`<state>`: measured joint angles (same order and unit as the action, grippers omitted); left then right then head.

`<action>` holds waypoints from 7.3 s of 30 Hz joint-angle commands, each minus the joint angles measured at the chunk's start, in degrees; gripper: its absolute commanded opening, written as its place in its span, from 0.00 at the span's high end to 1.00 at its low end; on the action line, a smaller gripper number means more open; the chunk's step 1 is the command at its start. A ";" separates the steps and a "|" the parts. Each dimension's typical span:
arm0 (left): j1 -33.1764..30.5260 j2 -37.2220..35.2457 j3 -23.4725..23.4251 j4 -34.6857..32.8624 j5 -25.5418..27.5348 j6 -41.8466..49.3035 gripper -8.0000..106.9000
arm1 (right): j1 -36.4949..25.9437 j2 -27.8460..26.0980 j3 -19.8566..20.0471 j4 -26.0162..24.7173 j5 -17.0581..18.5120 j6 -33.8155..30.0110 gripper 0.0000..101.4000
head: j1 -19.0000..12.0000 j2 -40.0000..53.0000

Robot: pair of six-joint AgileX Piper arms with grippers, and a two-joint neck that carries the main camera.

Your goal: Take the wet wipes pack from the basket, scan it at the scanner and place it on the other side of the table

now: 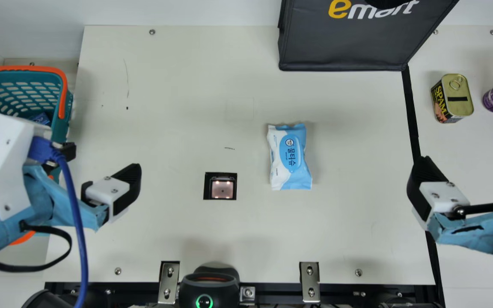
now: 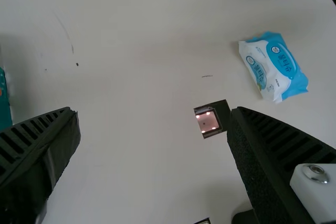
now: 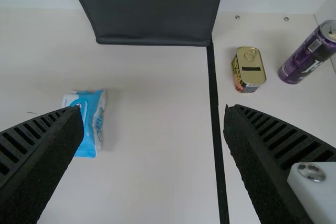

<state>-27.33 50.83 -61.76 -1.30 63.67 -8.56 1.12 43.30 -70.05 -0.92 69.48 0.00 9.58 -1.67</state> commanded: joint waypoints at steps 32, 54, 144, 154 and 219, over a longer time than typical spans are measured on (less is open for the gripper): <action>0.00 0.00 0.00 0.00 0.00 0.00 0.15 | 12.90 33.42 -4.24 7.48 -0.96 -8.26 0.06 | -1.66 0.09; 0.00 0.00 0.00 0.00 0.00 0.00 0.15 | 26.34 48.23 -5.76 -0.72 -6.78 20.42 0.06 | -1.66 0.09; 0.00 0.00 0.00 0.00 0.00 0.00 0.15 | -13.47 42.14 2.49 14.47 -10.87 -20.85 1.00 | -1.66 -19.91; 0.00 0.00 0.00 0.00 0.00 0.00 0.15 | -28.71 44.54 -0.78 15.06 -8.68 -31.39 1.00 | -1.66 -19.91; 0.00 0.00 0.00 0.00 0.00 0.00 0.15 | -53.79 73.70 -19.12 13.61 -14.25 -63.14 0.90 | -1.66 -19.91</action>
<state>-27.33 50.83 -61.76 -1.30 63.67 -8.56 -52.79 116.84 -89.23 12.57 55.21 -63.37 9.58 -21.45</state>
